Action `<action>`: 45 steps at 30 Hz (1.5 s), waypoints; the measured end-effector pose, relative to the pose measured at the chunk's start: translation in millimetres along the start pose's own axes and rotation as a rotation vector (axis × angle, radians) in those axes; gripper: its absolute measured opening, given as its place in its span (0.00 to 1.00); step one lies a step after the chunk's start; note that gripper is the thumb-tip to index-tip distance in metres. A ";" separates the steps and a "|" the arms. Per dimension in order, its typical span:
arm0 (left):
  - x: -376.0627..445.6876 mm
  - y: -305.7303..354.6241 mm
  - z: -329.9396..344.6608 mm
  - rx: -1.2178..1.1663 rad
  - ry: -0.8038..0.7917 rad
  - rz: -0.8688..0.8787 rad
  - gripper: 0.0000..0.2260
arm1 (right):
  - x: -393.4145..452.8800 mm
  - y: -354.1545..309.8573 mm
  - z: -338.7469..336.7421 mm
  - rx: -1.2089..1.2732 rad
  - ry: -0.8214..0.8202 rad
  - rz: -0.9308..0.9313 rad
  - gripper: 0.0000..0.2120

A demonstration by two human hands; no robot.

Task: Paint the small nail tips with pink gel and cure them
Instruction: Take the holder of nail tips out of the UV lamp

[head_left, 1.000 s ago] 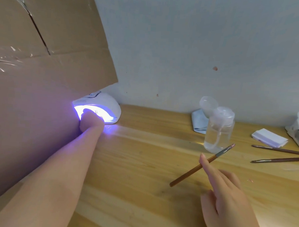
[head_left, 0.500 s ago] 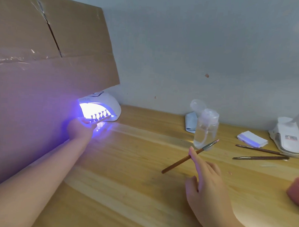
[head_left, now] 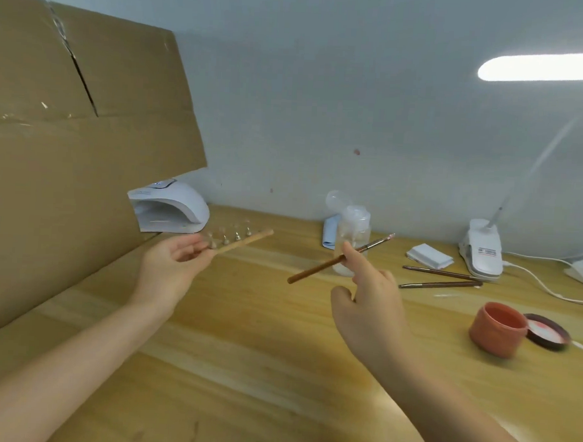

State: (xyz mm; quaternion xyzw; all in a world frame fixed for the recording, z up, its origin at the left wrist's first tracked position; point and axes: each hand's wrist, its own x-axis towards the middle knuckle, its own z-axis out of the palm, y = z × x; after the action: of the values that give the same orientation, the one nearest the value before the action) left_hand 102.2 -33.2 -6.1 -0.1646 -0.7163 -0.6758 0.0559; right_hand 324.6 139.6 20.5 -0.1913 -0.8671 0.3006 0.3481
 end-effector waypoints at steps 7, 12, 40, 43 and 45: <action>-35.6 -14.4 42.5 0.094 -0.501 0.037 0.16 | -13.9 31.9 -13.1 -0.038 0.132 0.026 0.30; -26.0 -16.1 47.9 0.350 -0.715 0.156 0.16 | -20.7 47.7 -8.0 -0.102 0.119 0.028 0.30; 118.4 -36.1 17.4 1.170 -0.288 0.374 0.04 | -22.5 56.0 1.5 -0.194 0.052 0.013 0.31; 91.5 -6.3 46.7 0.936 -0.299 0.372 0.05 | -22.0 56.9 1.0 -0.171 0.064 0.039 0.30; 69.2 18.2 69.0 0.790 -0.396 0.338 0.04 | -21.5 56.8 1.1 -0.159 0.076 0.065 0.30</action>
State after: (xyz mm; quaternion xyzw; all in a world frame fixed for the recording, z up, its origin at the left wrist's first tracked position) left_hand 52.6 46.6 26.6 -0.3707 -0.8786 -0.2887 0.0861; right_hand 345.5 169.9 -27.9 -0.2579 -0.8677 0.2344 0.3544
